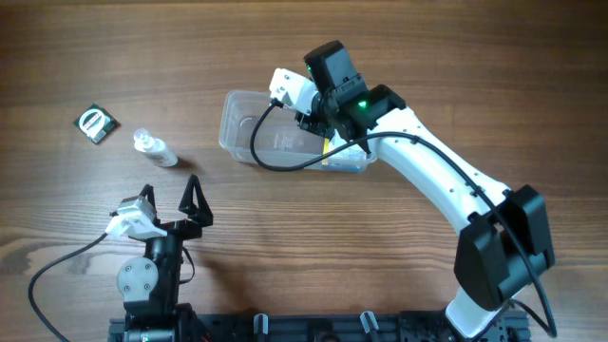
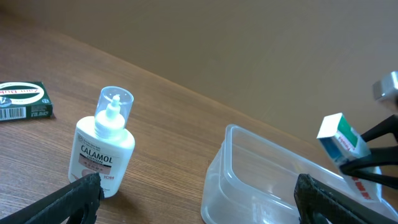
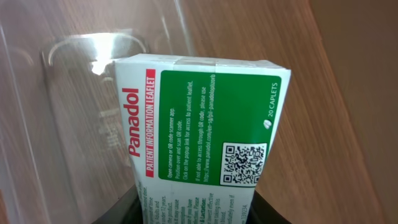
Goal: Pack container
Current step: 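Carry the Panadol box with right gripper into the container's left side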
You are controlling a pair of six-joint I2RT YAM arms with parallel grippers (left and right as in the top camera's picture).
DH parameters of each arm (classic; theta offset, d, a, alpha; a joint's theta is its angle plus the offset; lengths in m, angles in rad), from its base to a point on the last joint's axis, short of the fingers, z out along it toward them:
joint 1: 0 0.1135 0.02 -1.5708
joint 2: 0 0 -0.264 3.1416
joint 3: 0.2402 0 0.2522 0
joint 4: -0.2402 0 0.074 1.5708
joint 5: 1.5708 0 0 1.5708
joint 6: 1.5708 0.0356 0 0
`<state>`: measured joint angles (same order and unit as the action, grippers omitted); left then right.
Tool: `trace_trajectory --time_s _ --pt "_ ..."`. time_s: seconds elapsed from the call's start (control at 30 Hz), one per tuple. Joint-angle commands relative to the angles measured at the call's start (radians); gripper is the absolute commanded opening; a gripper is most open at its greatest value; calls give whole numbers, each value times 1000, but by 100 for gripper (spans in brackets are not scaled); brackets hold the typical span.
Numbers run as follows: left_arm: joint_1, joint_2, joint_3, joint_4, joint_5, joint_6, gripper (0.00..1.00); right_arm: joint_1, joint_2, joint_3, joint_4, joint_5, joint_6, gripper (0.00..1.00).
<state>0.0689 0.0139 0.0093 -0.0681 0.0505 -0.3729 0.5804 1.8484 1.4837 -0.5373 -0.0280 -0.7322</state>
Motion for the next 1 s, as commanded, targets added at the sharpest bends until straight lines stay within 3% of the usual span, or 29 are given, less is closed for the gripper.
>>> trace_trajectory --time_s 0.0,0.2,0.97 --pt "8 -5 -3 -7 -6 2 100 19 42 6 5 -11 -115 36" --pt "8 -5 -3 -7 -6 2 100 50 85 6 6 -24 -214 36" --pt "8 -5 -3 -7 -6 2 100 60 142 6 66 25 -222 41"
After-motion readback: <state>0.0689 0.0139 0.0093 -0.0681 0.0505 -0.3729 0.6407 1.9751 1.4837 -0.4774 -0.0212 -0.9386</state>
